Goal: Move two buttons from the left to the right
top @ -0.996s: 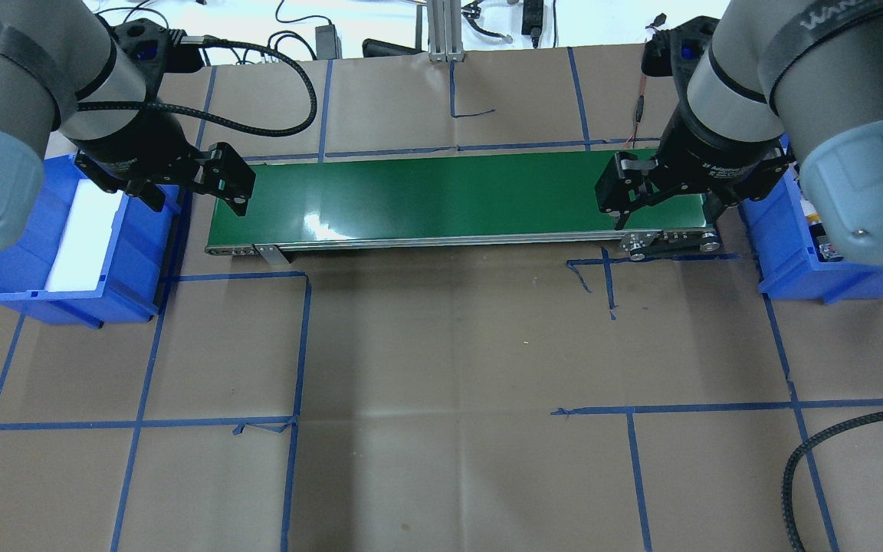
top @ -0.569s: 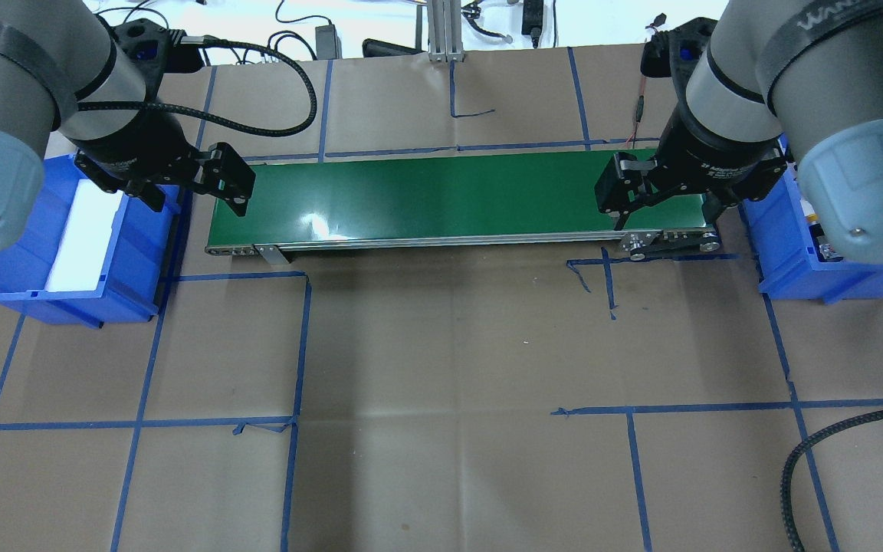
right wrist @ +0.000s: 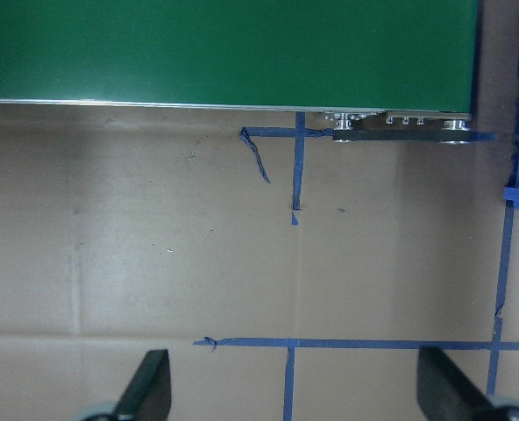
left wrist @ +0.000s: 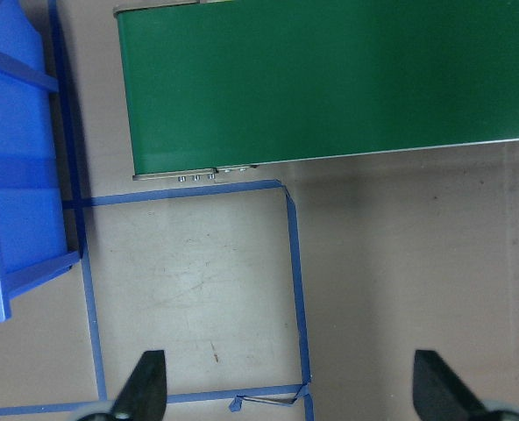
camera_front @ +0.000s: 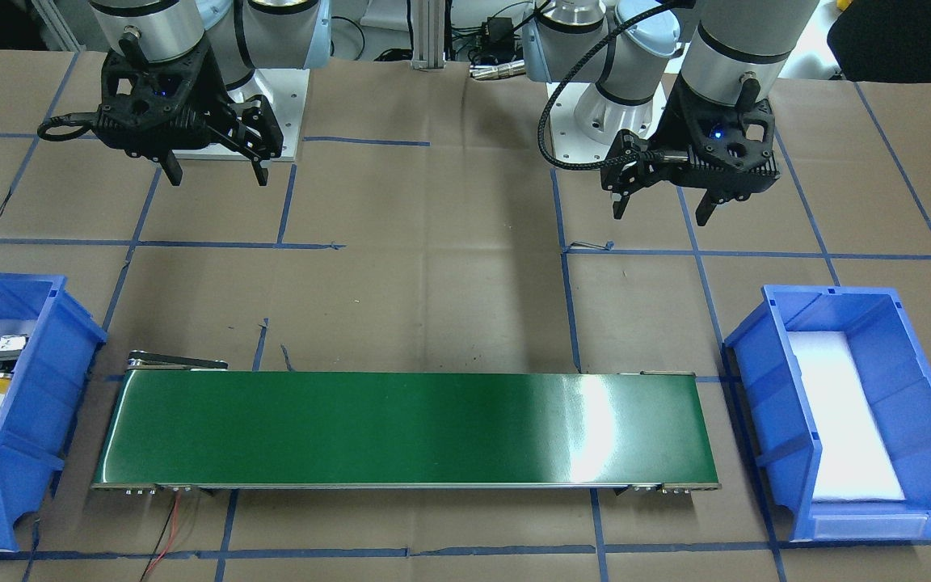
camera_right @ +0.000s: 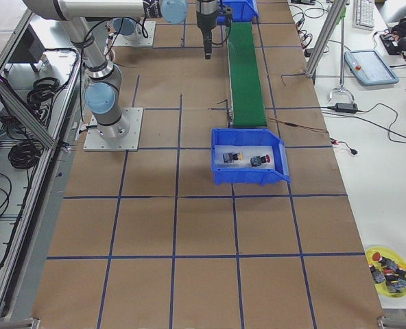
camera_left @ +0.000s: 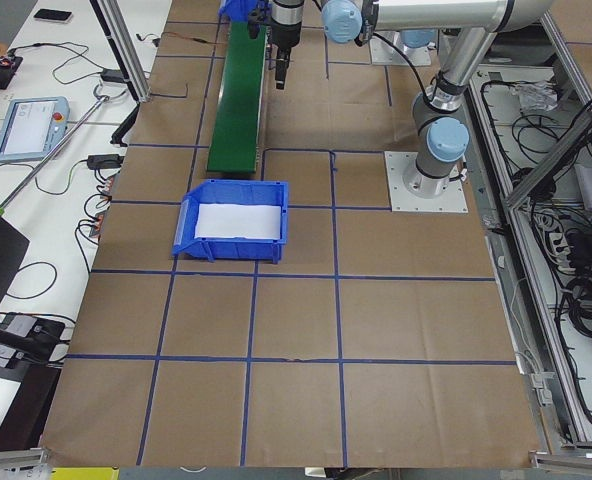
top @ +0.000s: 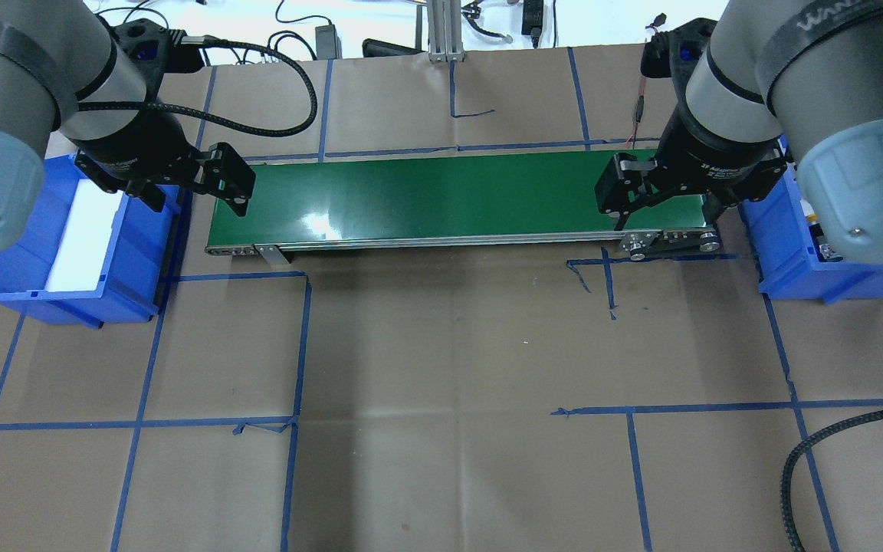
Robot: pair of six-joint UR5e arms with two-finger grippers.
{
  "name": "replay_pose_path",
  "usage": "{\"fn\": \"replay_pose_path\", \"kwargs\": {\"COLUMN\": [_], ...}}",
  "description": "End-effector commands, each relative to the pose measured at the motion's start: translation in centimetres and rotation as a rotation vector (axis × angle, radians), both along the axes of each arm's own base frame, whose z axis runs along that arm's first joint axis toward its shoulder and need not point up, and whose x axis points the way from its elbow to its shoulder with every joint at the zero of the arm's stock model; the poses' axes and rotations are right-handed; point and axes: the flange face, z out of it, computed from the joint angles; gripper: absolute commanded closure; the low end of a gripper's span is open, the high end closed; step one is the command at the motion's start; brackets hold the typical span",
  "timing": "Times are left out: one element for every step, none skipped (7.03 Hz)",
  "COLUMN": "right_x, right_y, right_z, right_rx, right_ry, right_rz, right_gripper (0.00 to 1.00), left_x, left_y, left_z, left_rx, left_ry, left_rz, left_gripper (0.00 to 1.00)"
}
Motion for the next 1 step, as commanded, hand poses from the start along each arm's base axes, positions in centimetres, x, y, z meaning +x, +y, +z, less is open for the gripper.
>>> {"fn": "replay_pose_path", "kwargs": {"right_x": [0.00], "right_y": [0.01], "right_z": [-0.03], "right_rx": [0.001], "right_ry": [0.000], "right_rz": [0.000], "right_gripper": [0.00], "left_x": [0.04], "left_y": [0.00], "left_z": [-0.01], "left_rx": [0.001], "left_ry": [0.000], "left_rz": [0.001], "left_gripper": [0.00]}}
